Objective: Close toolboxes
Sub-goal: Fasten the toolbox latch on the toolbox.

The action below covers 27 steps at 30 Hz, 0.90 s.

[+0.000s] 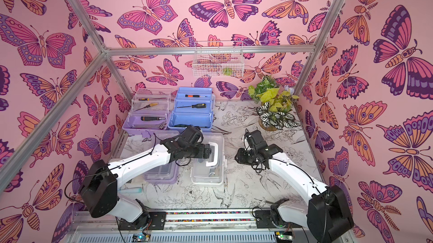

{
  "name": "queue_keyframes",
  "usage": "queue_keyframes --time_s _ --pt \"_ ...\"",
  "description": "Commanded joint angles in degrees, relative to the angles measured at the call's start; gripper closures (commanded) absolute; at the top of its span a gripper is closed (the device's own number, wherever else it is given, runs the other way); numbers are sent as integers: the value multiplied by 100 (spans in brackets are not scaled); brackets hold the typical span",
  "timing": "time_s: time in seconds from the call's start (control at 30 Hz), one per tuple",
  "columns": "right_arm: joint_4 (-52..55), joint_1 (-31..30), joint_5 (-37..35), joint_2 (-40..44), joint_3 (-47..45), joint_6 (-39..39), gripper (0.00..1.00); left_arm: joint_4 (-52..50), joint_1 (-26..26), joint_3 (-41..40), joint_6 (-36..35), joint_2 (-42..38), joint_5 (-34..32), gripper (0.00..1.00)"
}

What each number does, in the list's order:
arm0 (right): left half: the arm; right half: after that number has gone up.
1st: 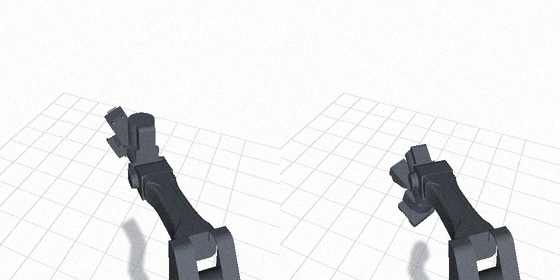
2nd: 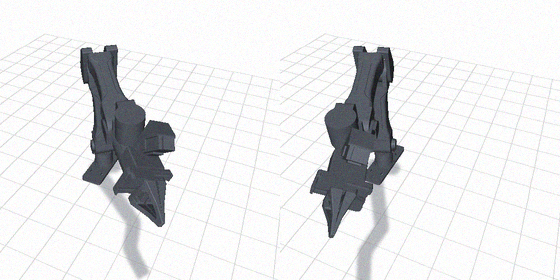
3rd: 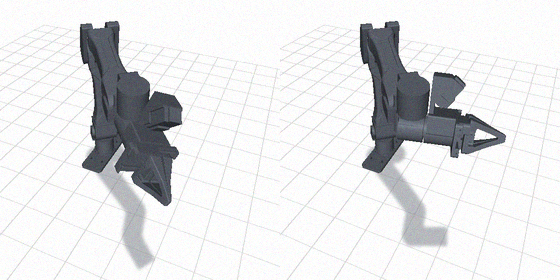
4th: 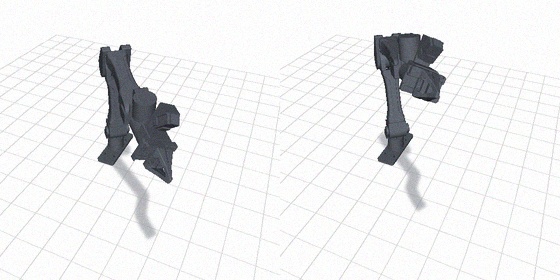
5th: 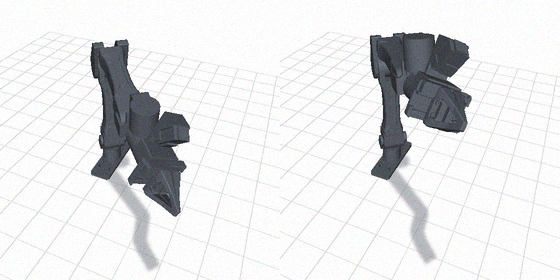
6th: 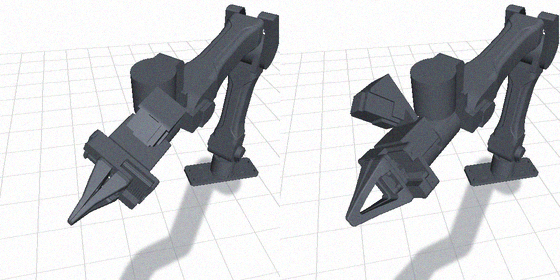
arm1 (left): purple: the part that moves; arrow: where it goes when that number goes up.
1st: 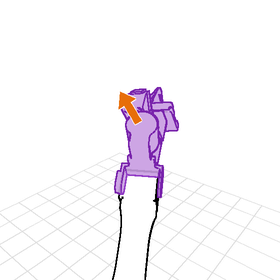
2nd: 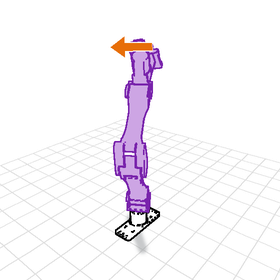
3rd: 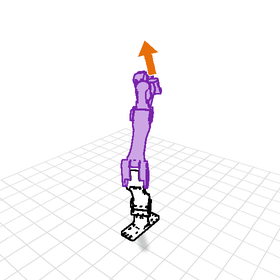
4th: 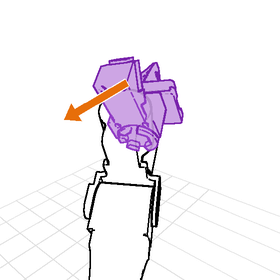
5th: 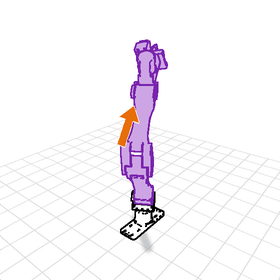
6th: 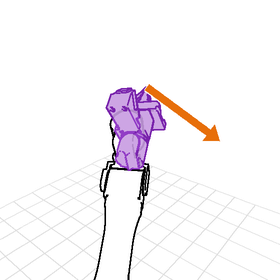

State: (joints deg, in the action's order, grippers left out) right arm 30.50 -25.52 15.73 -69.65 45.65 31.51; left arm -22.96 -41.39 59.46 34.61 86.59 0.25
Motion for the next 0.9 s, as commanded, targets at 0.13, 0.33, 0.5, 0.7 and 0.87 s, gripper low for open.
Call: queue_keyframes --time_s 0.13,0.33,0.5,0.7,0.87 --pt "-703 21 936 -187 -297 142 59 -7 431 -846 151 -137 384 16" --pt "-1466 21 1543 -402 -600 281 64 516 866 -1405 297 -289 824 23" --pt "-2618 19 1999 -674 -1020 619 65 870 1078 -1663 402 -309 1146 25" --pt "-3283 21 2497 -1220 -1164 814 64 908 1150 -1739 354 -366 1171 26" --pt "-3710 21 2597 -1615 -1200 933 67 890 1159 -1741 329 -340 1153 26"
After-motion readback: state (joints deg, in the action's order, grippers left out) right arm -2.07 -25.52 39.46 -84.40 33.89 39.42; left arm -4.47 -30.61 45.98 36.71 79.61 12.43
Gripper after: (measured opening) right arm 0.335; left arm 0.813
